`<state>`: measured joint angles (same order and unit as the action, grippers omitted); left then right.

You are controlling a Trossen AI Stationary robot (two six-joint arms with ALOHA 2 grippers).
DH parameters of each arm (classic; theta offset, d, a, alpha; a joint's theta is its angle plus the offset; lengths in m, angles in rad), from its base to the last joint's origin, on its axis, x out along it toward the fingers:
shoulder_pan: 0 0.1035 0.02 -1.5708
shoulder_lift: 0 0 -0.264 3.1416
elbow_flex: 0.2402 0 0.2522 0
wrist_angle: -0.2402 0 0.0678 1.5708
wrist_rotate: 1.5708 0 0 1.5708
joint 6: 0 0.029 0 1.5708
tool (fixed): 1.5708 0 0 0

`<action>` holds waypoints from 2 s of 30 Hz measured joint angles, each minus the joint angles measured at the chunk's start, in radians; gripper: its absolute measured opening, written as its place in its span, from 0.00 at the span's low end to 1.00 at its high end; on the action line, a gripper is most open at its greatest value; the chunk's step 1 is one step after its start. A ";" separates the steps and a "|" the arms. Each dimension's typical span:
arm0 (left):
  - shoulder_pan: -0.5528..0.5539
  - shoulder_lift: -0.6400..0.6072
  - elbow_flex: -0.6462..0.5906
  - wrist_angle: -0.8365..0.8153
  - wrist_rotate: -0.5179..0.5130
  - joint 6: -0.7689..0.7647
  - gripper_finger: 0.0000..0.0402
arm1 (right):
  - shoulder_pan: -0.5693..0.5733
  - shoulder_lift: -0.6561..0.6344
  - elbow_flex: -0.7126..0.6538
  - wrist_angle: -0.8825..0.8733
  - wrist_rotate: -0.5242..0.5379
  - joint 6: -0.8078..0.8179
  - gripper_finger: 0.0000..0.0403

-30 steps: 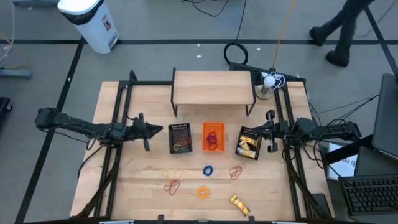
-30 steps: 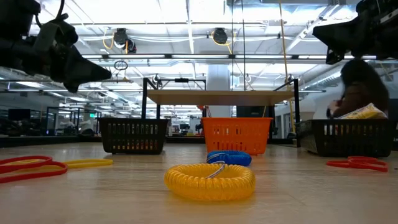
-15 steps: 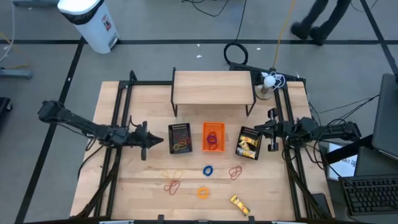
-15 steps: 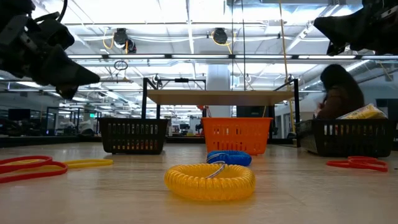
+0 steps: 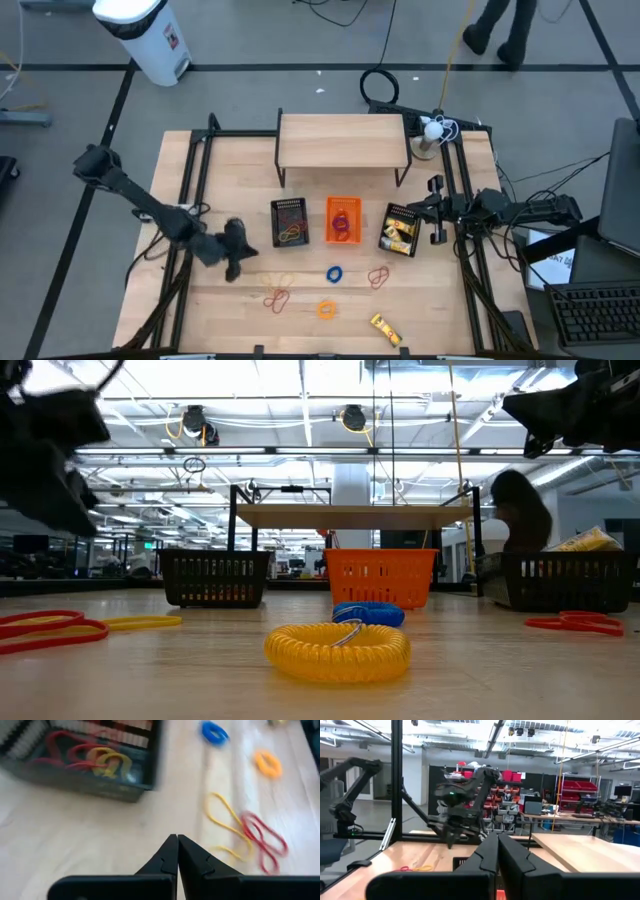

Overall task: Pick & Place Office Desk Supplies
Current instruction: Put the yellow rubber band into the left black bin

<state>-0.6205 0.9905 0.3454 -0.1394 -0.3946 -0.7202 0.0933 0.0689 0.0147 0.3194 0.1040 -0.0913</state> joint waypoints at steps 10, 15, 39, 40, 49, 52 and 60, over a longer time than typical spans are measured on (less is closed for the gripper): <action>-0.056 0.365 0.389 -0.181 0.066 0.013 0.11 | 0.000 0.000 0.000 0.005 0.000 0.010 0.01; -0.033 0.535 0.540 -0.310 0.178 -0.027 0.23 | 0.000 0.000 0.000 0.005 0.000 0.027 0.00; 0.068 0.804 0.732 -0.456 0.342 -0.083 0.46 | 0.000 0.000 -0.001 0.012 0.000 -0.023 0.01; 0.072 0.804 0.732 -0.454 0.343 -0.075 0.46 | 0.000 0.000 -0.001 0.012 0.000 -0.025 0.01; 0.070 0.819 0.732 -0.450 0.372 -0.062 0.46 | 0.000 0.000 -0.001 0.012 0.000 -0.026 0.01; 0.068 0.832 0.732 -0.439 0.374 -0.050 0.46 | 0.000 0.000 -0.001 0.011 0.000 -0.026 0.01; 0.069 0.830 0.732 -0.441 0.369 -0.016 0.45 | 0.000 0.000 0.000 0.010 0.002 -0.029 0.01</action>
<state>-0.5510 1.8206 1.0771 -0.5804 -0.0257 -0.7362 0.0933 0.0689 0.0143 0.3294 0.1062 -0.1204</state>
